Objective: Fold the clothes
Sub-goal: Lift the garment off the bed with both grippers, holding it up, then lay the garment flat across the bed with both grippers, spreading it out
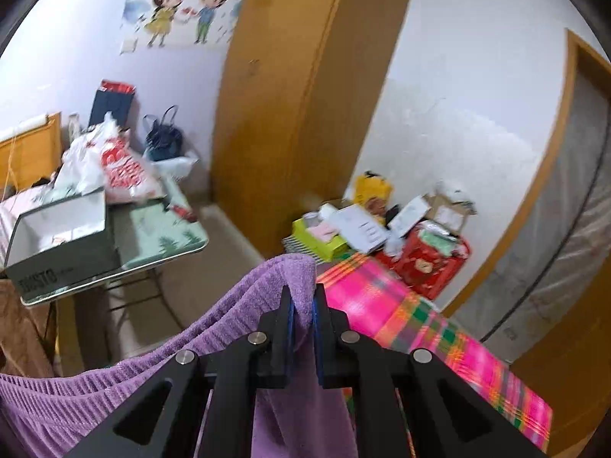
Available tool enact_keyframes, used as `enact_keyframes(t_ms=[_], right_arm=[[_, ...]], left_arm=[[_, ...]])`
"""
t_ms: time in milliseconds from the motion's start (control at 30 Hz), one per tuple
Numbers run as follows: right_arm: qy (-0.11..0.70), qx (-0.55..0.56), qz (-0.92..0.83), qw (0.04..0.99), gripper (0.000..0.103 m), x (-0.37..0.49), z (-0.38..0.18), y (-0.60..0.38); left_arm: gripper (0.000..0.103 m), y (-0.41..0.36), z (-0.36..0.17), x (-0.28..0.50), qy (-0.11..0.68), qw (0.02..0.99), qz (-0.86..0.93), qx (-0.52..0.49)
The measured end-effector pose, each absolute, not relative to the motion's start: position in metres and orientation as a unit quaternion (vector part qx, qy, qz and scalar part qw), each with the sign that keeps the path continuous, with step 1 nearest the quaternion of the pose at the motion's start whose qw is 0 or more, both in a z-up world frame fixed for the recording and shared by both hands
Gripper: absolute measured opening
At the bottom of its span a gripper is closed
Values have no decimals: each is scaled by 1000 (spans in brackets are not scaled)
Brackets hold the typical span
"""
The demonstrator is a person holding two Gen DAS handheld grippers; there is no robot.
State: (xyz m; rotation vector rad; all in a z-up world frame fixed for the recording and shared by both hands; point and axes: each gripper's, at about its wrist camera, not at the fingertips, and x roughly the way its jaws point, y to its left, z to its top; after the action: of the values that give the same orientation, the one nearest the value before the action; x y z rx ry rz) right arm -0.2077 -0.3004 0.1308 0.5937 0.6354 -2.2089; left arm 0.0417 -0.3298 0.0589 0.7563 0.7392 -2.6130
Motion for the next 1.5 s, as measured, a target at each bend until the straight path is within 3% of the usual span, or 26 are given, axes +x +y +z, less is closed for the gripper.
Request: enact_keyframes(t_ms=[500, 633, 900, 1133, 1500], right_arm=[[294, 376, -777, 412, 11, -231, -3, -378], [267, 394, -772, 422, 15, -239, -1, -367], [197, 412, -780, 429, 34, -252, 31, -329], [214, 398, -780, 432, 34, -231, 39, -275], [218, 357, -833, 363, 34, -148, 46, -99]], left_arm=[[10, -364, -37, 29, 273, 207, -856, 386], [13, -362, -41, 28, 264, 208, -853, 400], [18, -362, -33, 36, 265, 221, -852, 395], [17, -363, -13, 46, 244, 253, -860, 370], [19, -295, -7, 1, 211, 128, -894, 375]])
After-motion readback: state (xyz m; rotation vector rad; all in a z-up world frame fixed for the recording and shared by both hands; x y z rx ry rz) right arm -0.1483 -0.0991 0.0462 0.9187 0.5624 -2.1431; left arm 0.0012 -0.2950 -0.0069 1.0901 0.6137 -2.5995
